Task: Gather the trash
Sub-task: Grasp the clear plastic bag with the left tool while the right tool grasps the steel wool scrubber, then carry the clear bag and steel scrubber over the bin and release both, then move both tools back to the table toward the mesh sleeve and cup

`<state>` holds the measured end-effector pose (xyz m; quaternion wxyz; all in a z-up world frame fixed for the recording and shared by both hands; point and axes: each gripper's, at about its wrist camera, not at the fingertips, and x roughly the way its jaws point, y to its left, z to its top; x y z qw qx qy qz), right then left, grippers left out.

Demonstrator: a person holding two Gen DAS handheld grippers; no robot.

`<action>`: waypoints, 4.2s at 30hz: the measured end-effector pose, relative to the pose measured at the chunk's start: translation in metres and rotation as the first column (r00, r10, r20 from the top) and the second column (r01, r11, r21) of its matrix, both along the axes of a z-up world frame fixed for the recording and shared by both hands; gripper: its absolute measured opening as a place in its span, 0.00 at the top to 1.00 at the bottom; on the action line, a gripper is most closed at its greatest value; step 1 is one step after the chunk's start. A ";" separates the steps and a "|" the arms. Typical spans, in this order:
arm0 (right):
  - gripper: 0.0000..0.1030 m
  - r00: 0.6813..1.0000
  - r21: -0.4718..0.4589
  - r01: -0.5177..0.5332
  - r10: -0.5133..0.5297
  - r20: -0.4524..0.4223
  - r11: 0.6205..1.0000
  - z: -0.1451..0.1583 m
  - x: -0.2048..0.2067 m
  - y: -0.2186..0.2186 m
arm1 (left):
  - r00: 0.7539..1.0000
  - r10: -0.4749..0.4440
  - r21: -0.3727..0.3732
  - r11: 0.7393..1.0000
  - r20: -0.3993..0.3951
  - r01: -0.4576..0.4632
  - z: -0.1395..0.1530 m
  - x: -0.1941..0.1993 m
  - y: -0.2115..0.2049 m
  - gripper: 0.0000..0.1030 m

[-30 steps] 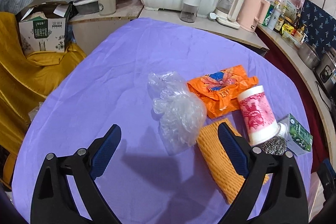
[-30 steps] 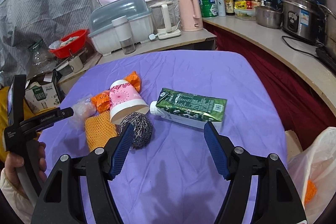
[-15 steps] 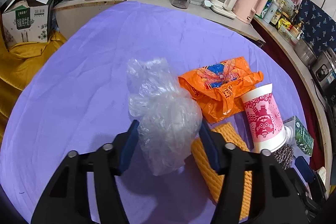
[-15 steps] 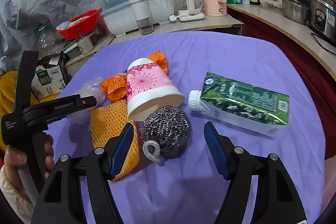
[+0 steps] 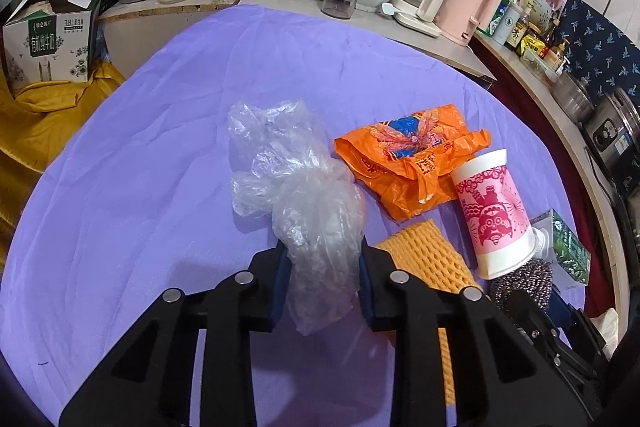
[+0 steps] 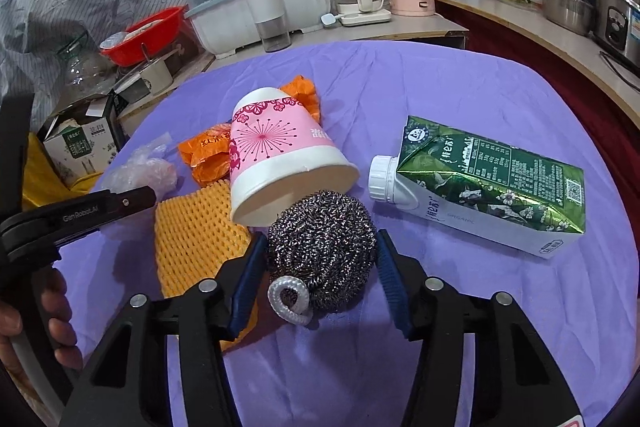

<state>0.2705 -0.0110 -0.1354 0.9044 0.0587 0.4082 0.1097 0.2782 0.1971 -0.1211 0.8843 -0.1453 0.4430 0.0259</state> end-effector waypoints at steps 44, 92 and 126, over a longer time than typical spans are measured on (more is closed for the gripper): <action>0.52 0.860 0.143 0.362 -0.390 0.330 0.921 0.152 -0.201 -0.219 | 0.844 -0.445 0.095 0.894 0.301 0.437 0.157 -0.161 -0.242 0.74; 0.51 0.744 0.202 0.610 -0.642 0.188 0.766 0.074 -0.294 -0.367 | 0.651 -0.747 0.186 0.665 0.135 0.724 0.095 -0.228 -0.451 0.72; 0.42 0.766 0.177 0.565 -0.592 0.250 0.806 0.104 -0.270 -0.335 | 0.746 -0.636 0.146 0.772 0.197 0.619 0.115 -0.200 -0.396 0.44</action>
